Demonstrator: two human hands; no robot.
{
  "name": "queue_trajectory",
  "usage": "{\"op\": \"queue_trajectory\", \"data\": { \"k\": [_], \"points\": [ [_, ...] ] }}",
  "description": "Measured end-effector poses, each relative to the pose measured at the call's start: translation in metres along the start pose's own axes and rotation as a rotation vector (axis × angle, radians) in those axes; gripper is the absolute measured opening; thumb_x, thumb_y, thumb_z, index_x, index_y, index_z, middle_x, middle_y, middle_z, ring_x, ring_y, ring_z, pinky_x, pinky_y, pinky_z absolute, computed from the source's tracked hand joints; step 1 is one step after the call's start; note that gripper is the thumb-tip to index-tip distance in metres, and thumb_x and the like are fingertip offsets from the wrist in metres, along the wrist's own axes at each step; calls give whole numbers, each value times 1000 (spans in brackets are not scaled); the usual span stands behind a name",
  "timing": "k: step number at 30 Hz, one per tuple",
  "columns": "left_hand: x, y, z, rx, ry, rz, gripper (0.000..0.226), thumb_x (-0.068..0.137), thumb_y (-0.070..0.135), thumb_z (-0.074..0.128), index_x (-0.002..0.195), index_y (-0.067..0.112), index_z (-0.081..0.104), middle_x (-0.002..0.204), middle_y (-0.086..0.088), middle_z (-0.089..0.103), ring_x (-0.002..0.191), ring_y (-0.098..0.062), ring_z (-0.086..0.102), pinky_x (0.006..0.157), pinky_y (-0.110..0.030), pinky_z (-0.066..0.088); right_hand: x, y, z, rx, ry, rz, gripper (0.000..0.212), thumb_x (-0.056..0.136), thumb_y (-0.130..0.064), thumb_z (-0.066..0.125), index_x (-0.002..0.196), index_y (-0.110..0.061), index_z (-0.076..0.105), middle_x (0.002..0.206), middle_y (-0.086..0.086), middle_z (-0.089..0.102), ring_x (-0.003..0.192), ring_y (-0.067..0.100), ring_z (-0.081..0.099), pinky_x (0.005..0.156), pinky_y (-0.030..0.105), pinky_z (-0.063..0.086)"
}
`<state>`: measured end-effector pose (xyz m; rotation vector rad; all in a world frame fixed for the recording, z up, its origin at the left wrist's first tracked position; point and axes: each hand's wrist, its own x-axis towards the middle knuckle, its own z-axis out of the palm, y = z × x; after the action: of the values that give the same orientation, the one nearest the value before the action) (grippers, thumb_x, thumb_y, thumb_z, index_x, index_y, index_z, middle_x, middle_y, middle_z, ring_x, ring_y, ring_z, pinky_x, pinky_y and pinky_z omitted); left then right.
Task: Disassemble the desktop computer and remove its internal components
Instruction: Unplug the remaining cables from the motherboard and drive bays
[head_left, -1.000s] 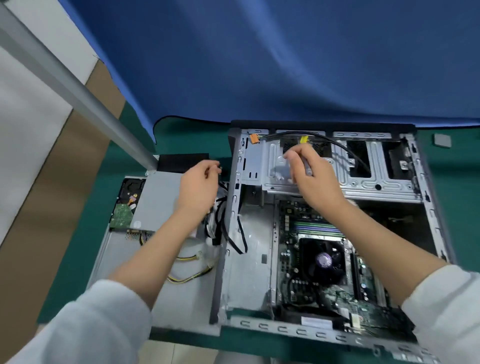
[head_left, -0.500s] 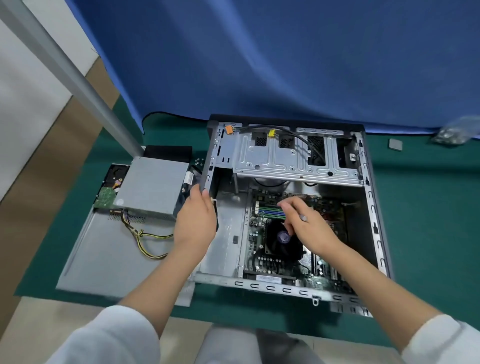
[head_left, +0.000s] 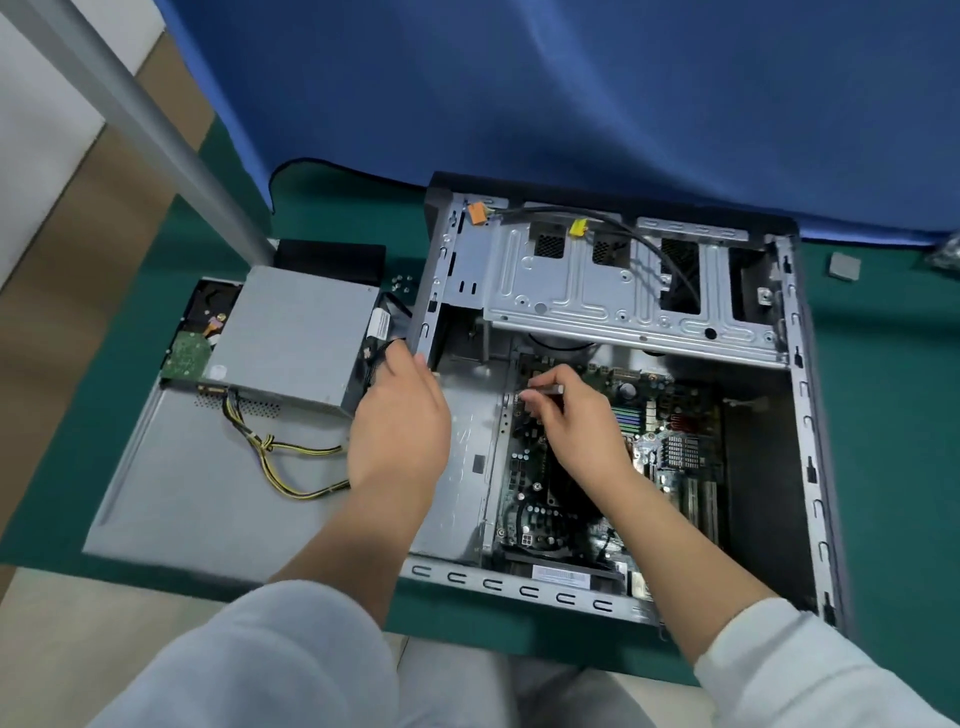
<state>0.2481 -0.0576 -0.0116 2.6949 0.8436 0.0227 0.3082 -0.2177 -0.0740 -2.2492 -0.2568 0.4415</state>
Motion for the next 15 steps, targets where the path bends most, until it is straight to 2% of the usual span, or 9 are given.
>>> {"op": "queue_trajectory", "data": {
  "k": [2, 4, 10, 15],
  "points": [
    [0, 0, 1, 20, 4, 13, 33, 102, 25, 18, 117, 5, 38, 92, -16, 61, 77, -33, 61, 58, -33, 36, 4, 1, 2, -35, 4, -12, 17, 95, -42, 48, 97, -26, 53, 88, -9, 65, 79, 10, 60, 65, 30, 48],
    [0, -1, 3, 25, 13, 24, 33, 101, 25, 19, 119, 5, 38, 92, -15, 61, 76, -31, 61, 58, -31, 35, 8, 2, 2, -107, -7, -50, 19, 95, -45, 45, 92, -28, 53, 77, -15, 58, 69, 3, 53, 57, 27, 40],
    [-1, -1, 2, 36, 39, 45, 35, 100, 26, 16, 117, 6, 39, 90, -14, 60, 73, -29, 59, 57, -30, 34, 11, 7, 0, -163, -13, -121, 10, 93, -37, 55, 95, -29, 50, 66, -19, 49, 54, -2, 46, 48, 19, 31],
    [0, -2, 3, 59, 32, 49, 33, 101, 25, 18, 117, 5, 39, 92, -14, 59, 73, -30, 59, 56, -30, 34, 13, 11, -5, -161, -73, -126, 4, 94, -31, 55, 94, -27, 54, 86, -16, 56, 66, -4, 49, 55, 11, 32]
  ]
}}
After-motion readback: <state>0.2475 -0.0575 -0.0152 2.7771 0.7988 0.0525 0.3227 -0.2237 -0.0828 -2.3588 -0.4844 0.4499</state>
